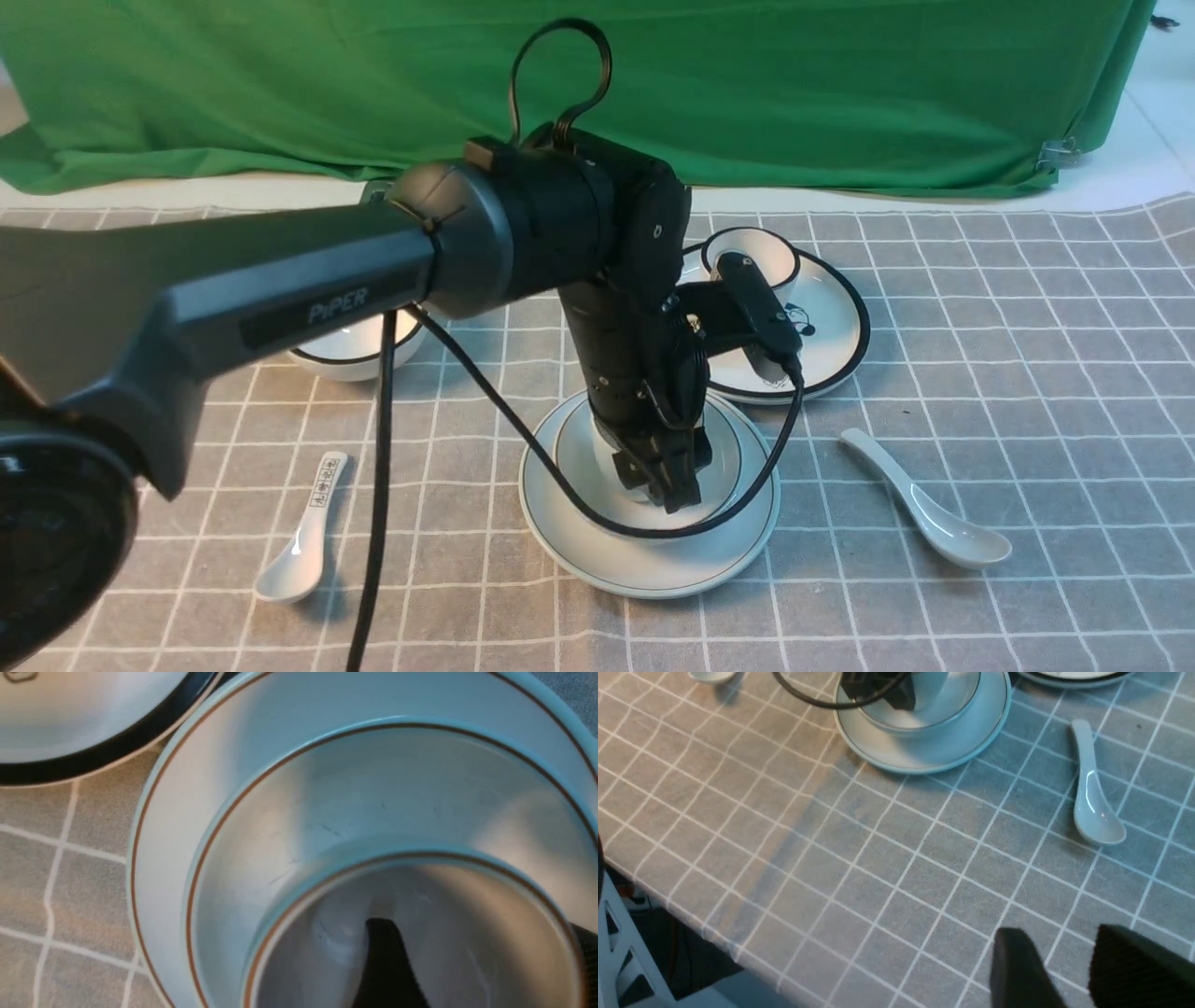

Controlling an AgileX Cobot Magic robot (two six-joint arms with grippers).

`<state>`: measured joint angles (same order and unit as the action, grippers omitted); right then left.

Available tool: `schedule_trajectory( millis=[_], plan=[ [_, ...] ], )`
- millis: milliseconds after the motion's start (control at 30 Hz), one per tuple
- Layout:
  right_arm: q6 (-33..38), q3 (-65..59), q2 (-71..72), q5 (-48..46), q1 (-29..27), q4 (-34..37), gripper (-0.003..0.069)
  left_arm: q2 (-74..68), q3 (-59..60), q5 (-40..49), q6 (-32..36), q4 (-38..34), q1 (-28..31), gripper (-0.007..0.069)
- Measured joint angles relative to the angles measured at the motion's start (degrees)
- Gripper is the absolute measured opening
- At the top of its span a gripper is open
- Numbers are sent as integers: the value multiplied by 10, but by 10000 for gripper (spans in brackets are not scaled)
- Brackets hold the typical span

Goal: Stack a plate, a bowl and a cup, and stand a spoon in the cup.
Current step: Use the left arm to put the blue teacup into the blue rice bowl in the middle, then use the right arm to grab a blue soup spoon

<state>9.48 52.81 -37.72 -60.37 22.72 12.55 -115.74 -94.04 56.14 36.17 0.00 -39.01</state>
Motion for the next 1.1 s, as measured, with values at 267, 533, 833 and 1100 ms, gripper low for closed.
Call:
schedule_trajectory(
  millis=[267,533,833,1100],
  plan=[
    [5,4,-175,54,0,-14,417,127,-15,67,-108,0,0,399],
    [75,90,-480,105,-3,-50,420,413,104,56,-178,-19,0,27],
    [95,236,-682,104,-43,-50,421,677,386,-131,-198,-82,0,6],
    [100,310,-784,105,-67,-57,421,846,579,-294,-198,-127,0,8]
  ],
)
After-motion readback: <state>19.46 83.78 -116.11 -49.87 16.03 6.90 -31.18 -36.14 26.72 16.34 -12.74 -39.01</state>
